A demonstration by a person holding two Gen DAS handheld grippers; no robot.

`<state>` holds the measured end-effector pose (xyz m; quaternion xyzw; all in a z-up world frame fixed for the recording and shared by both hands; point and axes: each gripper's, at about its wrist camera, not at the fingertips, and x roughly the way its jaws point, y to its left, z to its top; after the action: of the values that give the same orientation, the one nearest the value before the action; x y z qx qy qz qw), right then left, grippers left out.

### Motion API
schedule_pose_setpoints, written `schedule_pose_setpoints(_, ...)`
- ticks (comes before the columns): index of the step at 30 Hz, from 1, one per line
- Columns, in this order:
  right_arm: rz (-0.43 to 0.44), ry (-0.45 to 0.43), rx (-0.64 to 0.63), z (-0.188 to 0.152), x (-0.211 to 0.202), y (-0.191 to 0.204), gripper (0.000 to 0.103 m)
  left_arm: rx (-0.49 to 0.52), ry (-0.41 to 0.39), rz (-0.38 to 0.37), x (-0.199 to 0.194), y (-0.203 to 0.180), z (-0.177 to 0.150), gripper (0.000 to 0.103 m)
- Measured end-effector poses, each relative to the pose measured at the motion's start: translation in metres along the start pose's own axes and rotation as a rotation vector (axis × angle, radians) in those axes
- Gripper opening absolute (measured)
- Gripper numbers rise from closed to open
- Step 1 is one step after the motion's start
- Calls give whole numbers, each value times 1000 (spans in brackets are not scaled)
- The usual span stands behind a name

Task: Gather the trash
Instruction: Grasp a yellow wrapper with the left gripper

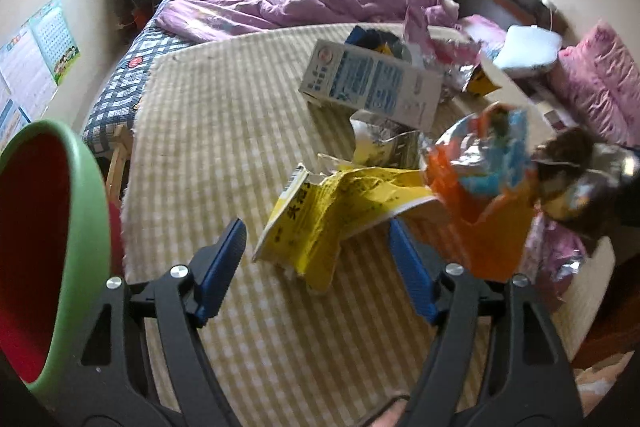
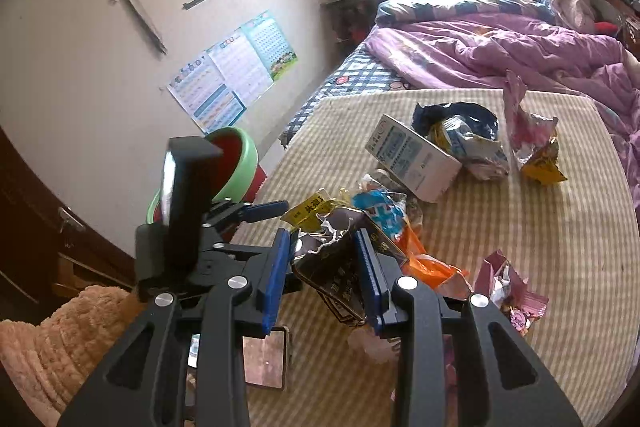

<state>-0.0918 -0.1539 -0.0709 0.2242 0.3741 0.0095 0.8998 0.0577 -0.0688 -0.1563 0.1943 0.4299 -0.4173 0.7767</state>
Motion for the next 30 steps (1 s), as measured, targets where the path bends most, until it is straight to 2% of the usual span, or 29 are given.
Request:
schedule_pose_setpoints(2, -1, -1, 8, -1, 0, -1, 33, -15, 11, -3, 8, 1, 0, 68)
schedule_pose_setpoints(3, -1, -2, 11, -2, 0, -1, 33, -41, 23, -16, 13, 3, 0, 62)
schedule_pose_setpoints(5, -3, -4, 14, -4, -1, -1, 33, -78, 21, -28, 13, 7, -2, 59)
schedule_pose_setpoints(9, -6, -8, 17, -4, -1, -1, 33, -132, 4, -40, 4, 12, -2, 45)
schedule_pose_setpoints(11, -7, -6, 20, -3, 1, -1, 33, -145, -7, -34, -3, 14, -3, 32)
schedule_pose_setpoints(18, 16, -14, -3, 2, 7, 12, 33, -196, -72, 2, -39, 34, -6, 26)
schedule_pose_setpoints(23, 33, -11, -27, 5, 15, 24, 33, -264, -147, 35, -71, 50, -9, 26)
schedule_pose_setpoints(30, 39, -2, -51, 10, 26, 41, 33, -335, -204, 69, -98, 65, -15, 26)
